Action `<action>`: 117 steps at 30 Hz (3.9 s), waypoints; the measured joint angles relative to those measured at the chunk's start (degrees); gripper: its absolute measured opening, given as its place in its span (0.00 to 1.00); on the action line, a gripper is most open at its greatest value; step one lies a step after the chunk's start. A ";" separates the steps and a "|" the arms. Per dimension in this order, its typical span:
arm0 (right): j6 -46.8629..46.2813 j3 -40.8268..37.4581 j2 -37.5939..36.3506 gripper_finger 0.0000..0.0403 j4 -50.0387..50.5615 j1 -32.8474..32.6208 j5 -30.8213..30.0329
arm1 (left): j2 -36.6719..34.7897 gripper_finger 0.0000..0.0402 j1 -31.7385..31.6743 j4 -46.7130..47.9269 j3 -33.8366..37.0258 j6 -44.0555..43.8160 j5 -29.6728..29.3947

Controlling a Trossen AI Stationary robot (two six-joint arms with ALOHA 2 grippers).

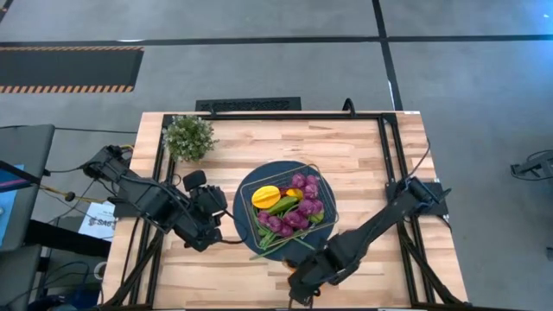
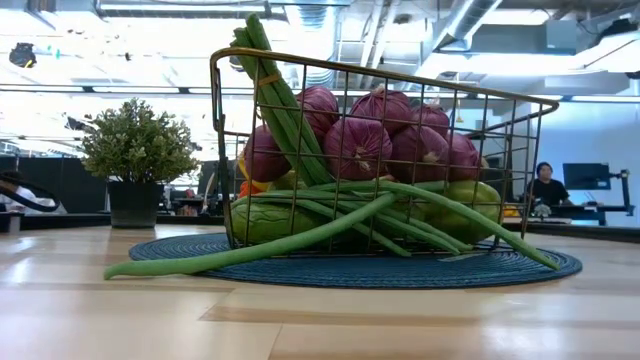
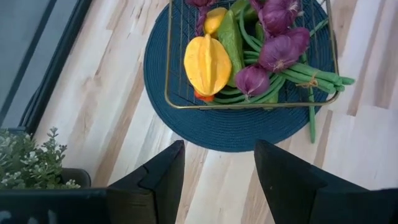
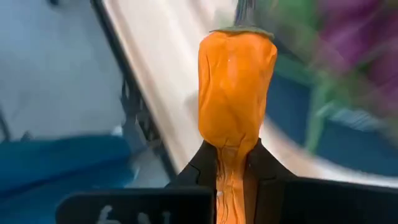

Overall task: Build produce basket
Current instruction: Put the orange chili pepper into the gold wire basket, then return to Home Position

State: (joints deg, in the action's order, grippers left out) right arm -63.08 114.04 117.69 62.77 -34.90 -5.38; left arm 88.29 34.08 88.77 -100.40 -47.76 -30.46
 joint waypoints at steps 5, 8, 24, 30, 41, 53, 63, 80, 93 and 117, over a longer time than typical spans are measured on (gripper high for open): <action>4.53 16.38 -0.22 0.07 19.00 1.75 -12.68 | -0.09 0.45 2.12 -0.02 0.00 0.25 0.07; 5.32 21.07 -0.78 0.07 27.21 4.15 -16.53 | -0.09 0.45 3.54 0.00 0.00 -0.20 0.00; 25.45 5.91 -1.92 0.07 8.46 22.07 -7.33 | -0.13 0.42 5.34 0.14 0.00 0.08 -0.87; 26.26 -2.23 -2.01 0.07 4.94 24.35 -4.33 | -0.13 0.42 5.34 0.19 0.00 0.54 -0.86; 29.24 -17.41 -4.93 0.07 -9.58 27.41 4.08 | -0.15 0.42 5.34 0.27 0.00 0.43 -0.92; 32.29 -19.94 -12.12 0.37 -5.84 29.42 3.95 | -0.17 0.42 4.80 0.29 0.00 -1.23 -1.66; 31.45 -19.62 -12.17 0.68 -1.64 28.47 3.99 | -0.17 0.42 3.66 0.18 0.00 -1.34 -2.13; 29.90 -6.25 -18.25 0.29 22.59 26.79 -10.56 | -1.04 0.35 3.66 1.17 3.27 2.27 -7.28; 15.76 -10.40 -43.43 0.01 22.61 9.08 -34.66 | -22.44 0.00 4.85 -21.19 33.25 -5.37 -7.10; 22.18 -87.96 -80.88 0.00 -61.70 12.68 -18.12 | -39.09 0.00 4.71 -70.13 67.66 3.87 -7.48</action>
State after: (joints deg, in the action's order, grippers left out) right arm -40.89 26.09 36.81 1.07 -22.22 -23.50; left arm 49.21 38.79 18.63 -32.73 -43.89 -37.93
